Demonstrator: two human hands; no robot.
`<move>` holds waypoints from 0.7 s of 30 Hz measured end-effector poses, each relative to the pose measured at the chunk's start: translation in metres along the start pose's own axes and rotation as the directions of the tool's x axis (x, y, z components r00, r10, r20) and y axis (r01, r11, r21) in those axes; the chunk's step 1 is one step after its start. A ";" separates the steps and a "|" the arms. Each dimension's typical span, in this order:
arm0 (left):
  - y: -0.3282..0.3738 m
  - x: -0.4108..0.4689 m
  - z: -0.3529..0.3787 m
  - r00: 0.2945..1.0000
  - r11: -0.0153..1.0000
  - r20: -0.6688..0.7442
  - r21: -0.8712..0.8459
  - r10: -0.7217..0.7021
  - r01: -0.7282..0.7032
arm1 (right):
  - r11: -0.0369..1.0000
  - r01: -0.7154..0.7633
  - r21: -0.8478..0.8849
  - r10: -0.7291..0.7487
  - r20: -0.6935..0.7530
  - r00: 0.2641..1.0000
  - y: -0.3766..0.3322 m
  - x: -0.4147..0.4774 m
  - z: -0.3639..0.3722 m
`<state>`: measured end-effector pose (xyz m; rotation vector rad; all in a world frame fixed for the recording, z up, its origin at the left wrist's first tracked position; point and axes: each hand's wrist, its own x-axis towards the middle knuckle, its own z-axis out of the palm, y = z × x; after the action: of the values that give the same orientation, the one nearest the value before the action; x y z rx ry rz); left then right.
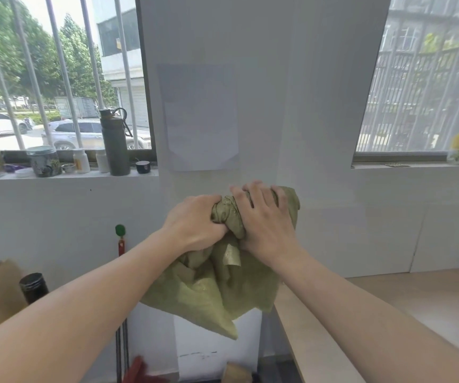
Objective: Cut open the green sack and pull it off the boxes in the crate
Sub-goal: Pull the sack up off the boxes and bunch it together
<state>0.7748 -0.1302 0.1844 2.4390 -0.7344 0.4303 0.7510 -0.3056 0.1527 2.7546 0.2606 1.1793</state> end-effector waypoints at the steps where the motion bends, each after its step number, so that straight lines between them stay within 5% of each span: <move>1: 0.001 0.001 -0.002 0.999 0.998 0.038 -0.069 0.003 0.000 | 1.000 0.003 -0.019 -0.004 -0.067 0.998 0.001 0.002 0.001; 6: 0.004 0.005 -0.010 0.980 0.944 0.200 -0.324 0.006 0.061 | 0.997 0.021 -0.079 -0.043 -0.283 0.958 0.003 0.010 0.004; 10: 0.005 0.008 -0.013 0.939 0.926 0.343 -0.344 -0.032 0.157 | 0.997 0.021 -0.071 -0.034 -0.186 0.982 0.005 0.013 0.005; 14: 0.000 0.008 -0.004 0.958 0.959 0.288 -0.269 -0.004 0.085 | 0.998 -0.006 -0.064 0.004 -0.035 0.999 0.006 0.016 0.002; 17: -0.003 0.004 0.004 0.985 0.999 0.173 0.039 0.021 -0.028 | 0.997 -0.074 -0.018 0.075 0.067 0.995 0.007 0.017 -0.001; 21: 0.001 -0.002 0.023 0.990 0.859 0.038 0.494 0.136 -0.137 | 0.985 -0.166 0.049 0.154 0.191 0.969 0.011 0.020 -0.001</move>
<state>0.7758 -0.1431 0.1657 2.8711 -0.8894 0.7536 0.7656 -0.3124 0.1696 2.9663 0.0571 0.9509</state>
